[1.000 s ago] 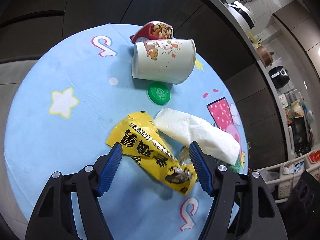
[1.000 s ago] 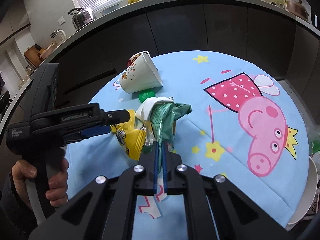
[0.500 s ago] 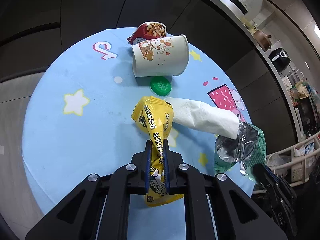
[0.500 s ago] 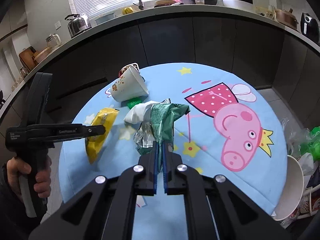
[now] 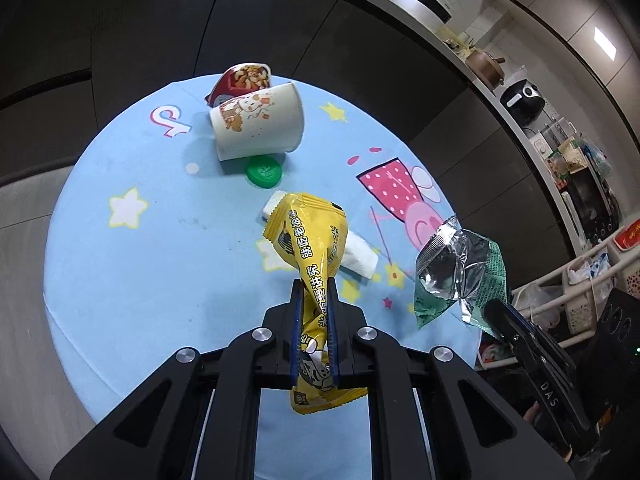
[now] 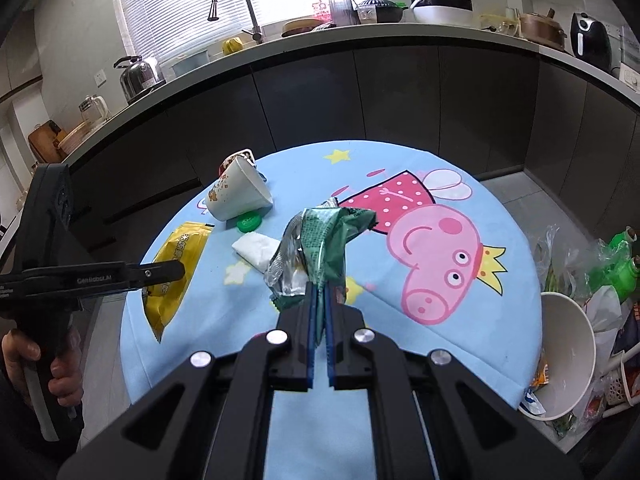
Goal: Collect trash
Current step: 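Carry both wrappers to the white bin and open both grippers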
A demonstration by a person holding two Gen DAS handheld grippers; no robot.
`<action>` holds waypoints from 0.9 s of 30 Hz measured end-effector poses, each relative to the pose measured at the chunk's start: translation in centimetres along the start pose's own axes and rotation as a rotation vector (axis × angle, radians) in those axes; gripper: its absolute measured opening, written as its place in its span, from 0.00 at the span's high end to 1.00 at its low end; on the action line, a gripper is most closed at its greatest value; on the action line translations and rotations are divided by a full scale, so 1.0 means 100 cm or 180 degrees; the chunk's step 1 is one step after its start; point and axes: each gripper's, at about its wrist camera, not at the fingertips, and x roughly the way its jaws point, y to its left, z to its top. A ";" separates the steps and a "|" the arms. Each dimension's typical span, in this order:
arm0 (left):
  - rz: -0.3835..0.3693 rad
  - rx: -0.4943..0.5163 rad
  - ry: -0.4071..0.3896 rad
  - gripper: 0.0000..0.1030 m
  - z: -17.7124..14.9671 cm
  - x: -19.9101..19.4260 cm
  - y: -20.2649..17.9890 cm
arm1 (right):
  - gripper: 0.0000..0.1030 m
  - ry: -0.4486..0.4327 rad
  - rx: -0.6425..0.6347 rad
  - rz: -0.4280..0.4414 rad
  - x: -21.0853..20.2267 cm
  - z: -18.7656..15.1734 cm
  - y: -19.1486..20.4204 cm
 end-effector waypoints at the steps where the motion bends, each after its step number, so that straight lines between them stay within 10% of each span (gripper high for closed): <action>1: -0.0017 0.0042 -0.0011 0.91 0.001 -0.001 -0.005 | 0.94 -0.0029 0.0015 -0.0009 -0.003 0.001 -0.002; 27: -0.0610 0.1148 0.0318 0.91 -0.002 0.061 -0.195 | 0.94 -0.0524 0.0904 -0.0657 -0.090 -0.038 -0.144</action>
